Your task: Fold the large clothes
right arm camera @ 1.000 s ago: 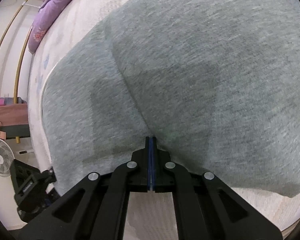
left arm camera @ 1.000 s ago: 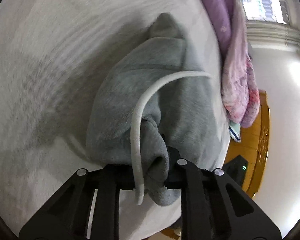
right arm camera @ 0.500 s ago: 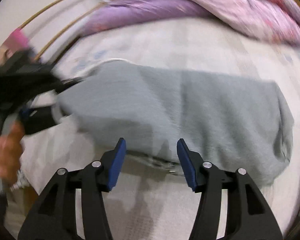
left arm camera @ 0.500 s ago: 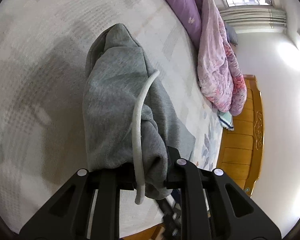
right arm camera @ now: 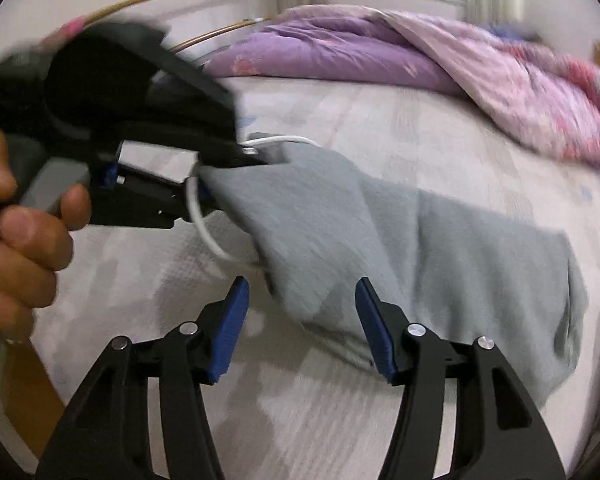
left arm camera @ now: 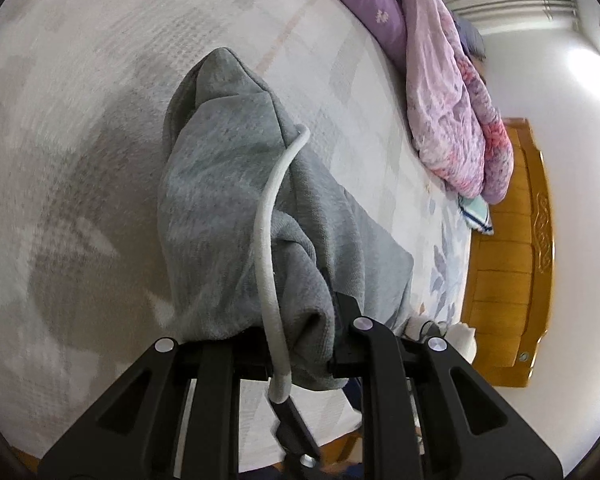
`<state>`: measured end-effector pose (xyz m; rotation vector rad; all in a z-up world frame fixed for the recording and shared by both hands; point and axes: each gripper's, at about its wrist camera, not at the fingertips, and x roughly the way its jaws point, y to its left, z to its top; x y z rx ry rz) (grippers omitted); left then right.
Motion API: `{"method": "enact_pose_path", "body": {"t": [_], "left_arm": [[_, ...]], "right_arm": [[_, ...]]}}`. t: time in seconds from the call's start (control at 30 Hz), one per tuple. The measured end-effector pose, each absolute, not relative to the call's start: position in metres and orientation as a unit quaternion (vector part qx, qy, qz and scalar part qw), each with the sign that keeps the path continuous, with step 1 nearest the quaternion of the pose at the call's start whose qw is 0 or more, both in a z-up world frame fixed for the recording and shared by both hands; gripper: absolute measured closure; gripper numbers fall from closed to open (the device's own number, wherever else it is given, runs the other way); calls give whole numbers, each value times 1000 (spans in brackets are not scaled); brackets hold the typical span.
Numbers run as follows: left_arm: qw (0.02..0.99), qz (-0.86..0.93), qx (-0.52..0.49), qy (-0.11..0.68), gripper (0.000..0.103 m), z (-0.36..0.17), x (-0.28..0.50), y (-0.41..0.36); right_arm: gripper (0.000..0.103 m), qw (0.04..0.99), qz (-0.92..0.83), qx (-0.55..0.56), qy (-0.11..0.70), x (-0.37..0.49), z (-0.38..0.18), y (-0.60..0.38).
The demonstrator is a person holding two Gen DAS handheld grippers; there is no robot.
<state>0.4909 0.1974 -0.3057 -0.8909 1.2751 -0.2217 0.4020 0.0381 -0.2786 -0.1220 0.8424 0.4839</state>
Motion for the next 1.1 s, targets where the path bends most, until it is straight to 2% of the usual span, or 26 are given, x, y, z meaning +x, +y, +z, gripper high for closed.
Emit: {"method": "enact_pose_path", "body": {"t": [0.17,0.23,0.3,0.33,0.47,0.5,0.57,0.63,0.7,0.8,0.87,1.0,1.1], "left_arm": [[700,-102,-391,589,87,-307,494,203],[700,-99,-384,594,87,-309,495,203],[697,-95,-382,599,87,-313,498,206],[694,-92,-385,602,87,-316,498,208],[673,-108,-413,604,82,-318,496,213],[673,-120,-419,598,79,-315,493,214],[673,-145,-440,577,57,-305,487,220],[677,-194,-475,527,52,-288,478,232],[695,-199,-476,500,41,-274,473,246],[725,-138,-451,501,40,-275,475,264],[745,-69,-433,503,39,-283,479,272],[709,-34,-455,538,40,-325,490,269],[716,-20,-419,558,40,-335,492,263]], "right_arm": [[47,885,230,-62,399,424,-298,63],[49,888,221,-64,398,428,-300,68],[65,886,209,-62,410,432,-302,69],[77,883,208,-53,418,436,-302,66],[87,867,216,8,449,446,-298,49],[88,863,217,26,455,449,-297,44],[90,847,215,96,476,457,-297,27],[91,834,212,157,485,463,-296,10],[92,826,211,203,482,467,-293,-4],[95,804,202,289,479,471,-292,-28],[95,804,192,297,478,474,-289,-37],[96,816,210,233,486,477,-291,-25],[95,815,250,164,496,466,-300,-1]]}}
